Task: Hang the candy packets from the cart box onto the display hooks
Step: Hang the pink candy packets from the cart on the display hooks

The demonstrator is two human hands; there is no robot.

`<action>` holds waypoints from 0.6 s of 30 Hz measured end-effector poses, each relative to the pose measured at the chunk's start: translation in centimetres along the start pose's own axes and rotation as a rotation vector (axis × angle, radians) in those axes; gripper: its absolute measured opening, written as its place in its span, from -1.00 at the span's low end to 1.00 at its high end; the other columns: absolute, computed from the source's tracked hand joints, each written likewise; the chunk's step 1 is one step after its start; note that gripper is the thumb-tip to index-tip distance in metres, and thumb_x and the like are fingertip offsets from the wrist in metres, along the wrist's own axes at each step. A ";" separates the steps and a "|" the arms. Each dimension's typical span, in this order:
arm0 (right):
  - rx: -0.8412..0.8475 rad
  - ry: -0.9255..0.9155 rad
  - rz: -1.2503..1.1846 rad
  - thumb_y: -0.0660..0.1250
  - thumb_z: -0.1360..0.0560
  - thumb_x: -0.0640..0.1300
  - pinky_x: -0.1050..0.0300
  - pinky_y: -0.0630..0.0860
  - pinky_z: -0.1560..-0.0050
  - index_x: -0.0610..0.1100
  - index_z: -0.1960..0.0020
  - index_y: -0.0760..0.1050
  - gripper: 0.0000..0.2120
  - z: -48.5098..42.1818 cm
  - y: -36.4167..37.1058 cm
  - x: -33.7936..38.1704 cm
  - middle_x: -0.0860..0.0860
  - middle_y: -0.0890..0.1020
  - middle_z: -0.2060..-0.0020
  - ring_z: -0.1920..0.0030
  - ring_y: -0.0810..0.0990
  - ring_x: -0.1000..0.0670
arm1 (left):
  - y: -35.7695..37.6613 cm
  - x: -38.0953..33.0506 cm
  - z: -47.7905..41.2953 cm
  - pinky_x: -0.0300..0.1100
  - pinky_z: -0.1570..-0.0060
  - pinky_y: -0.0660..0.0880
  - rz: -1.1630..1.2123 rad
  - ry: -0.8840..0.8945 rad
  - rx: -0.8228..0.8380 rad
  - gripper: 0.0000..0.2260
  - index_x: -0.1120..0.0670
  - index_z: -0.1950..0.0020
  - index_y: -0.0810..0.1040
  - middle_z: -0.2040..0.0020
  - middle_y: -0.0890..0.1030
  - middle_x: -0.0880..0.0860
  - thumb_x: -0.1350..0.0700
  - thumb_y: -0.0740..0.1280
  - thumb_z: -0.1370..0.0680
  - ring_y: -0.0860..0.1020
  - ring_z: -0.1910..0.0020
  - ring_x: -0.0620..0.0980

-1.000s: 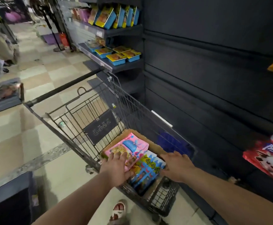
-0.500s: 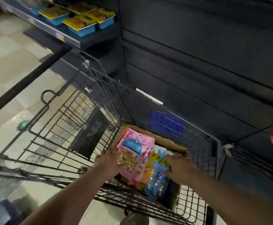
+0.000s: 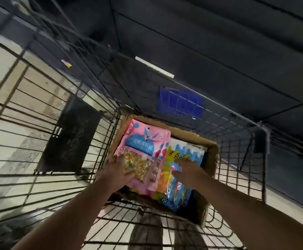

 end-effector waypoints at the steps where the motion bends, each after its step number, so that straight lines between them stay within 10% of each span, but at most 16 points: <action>1: 0.001 0.021 -0.051 0.22 -0.60 -0.01 0.09 0.41 -0.27 -0.11 -0.51 0.19 -0.47 -0.9 0.4 -0.2 -0.13 0.30 -0.46 -0.37 0.41 -0.14 | 0.3 0.1 -0.8 0.20 -0.36 0.33 0.004 0.004 -0.006 -0.21 0.03 -0.56 0.07 -0.51 0.24 0.18 -0.27 0.30 -0.47 0.29 -0.45 0.21; 18: -0.208 0.178 -0.718 0.29 -0.55 -0.04 -0.02 0.62 0.09 -0.08 -0.03 0.56 -0.85 -11.8 4.8 -1.8 -0.06 0.66 0.13 0.15 0.64 -0.09 | 3.2 0.0 -9.2 0.19 -0.42 0.24 0.339 -0.042 -0.129 -0.16 0.00 -0.59 0.02 -0.56 0.14 0.11 -0.16 0.40 -0.46 0.12 -0.53 0.16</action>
Point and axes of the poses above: each hand's wrist, its own z-axis away from the middle knuckle, its own y-axis out of the palm, x = y × z, the point moved 7 cm from there along -z, towards the middle knuckle
